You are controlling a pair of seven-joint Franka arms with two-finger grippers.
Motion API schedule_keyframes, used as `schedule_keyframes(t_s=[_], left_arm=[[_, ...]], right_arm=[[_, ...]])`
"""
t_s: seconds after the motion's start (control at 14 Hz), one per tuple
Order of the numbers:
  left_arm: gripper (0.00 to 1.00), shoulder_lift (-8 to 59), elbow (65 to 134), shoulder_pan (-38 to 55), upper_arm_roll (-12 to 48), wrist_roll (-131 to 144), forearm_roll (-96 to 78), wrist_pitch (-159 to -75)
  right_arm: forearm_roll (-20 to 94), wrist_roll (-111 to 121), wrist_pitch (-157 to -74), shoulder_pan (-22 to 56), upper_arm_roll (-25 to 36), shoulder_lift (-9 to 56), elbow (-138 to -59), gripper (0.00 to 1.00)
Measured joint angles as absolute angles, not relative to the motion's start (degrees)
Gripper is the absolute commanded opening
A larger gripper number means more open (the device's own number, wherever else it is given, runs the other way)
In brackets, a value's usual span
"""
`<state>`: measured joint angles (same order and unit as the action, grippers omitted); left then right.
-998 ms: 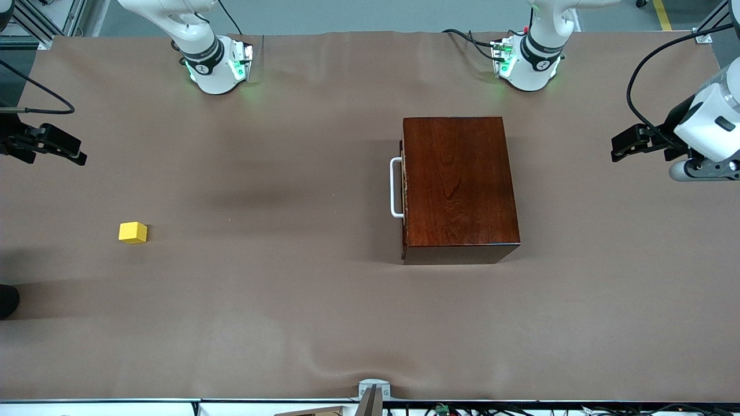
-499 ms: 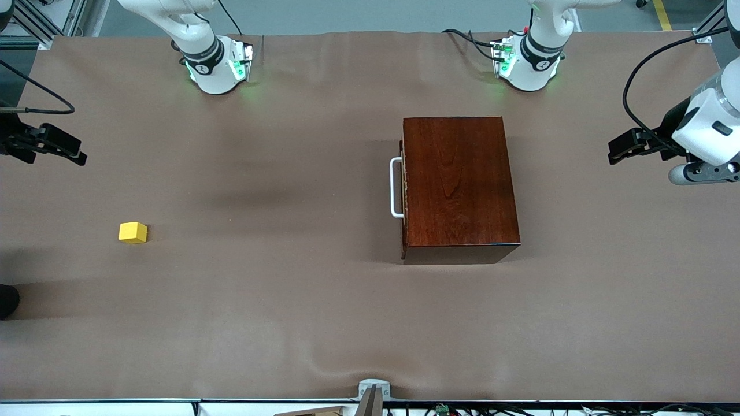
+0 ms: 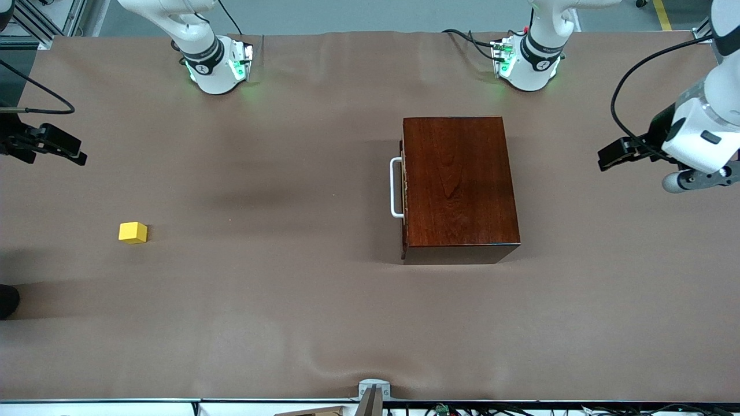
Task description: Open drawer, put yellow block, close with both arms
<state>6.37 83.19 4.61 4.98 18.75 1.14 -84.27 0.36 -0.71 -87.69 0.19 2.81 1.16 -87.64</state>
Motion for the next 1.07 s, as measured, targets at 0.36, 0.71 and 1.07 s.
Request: schedule_keyframes(t_s=[0.36,0.71,1.07], left_arm=[[1.0,9.0,83.0,11.8,5.1,29.6,1.1,-85.6],[1.0,12.0,81.1,15.8,5.1,37.0,1.1,-86.8],[1.0,12.7,80.8,20.0,5.1,44.3,1.1,-90.2]], right_arm=[[0.4,-0.7,-87.7,0.2,2.8,1.2,-87.7,1.0],[0.4,-0.7,-87.7,0.2,2.8,1.2,-87.7,1.0],[0.4,-0.7,-87.7,0.2,2.8,1.2,-87.7,1.0]])
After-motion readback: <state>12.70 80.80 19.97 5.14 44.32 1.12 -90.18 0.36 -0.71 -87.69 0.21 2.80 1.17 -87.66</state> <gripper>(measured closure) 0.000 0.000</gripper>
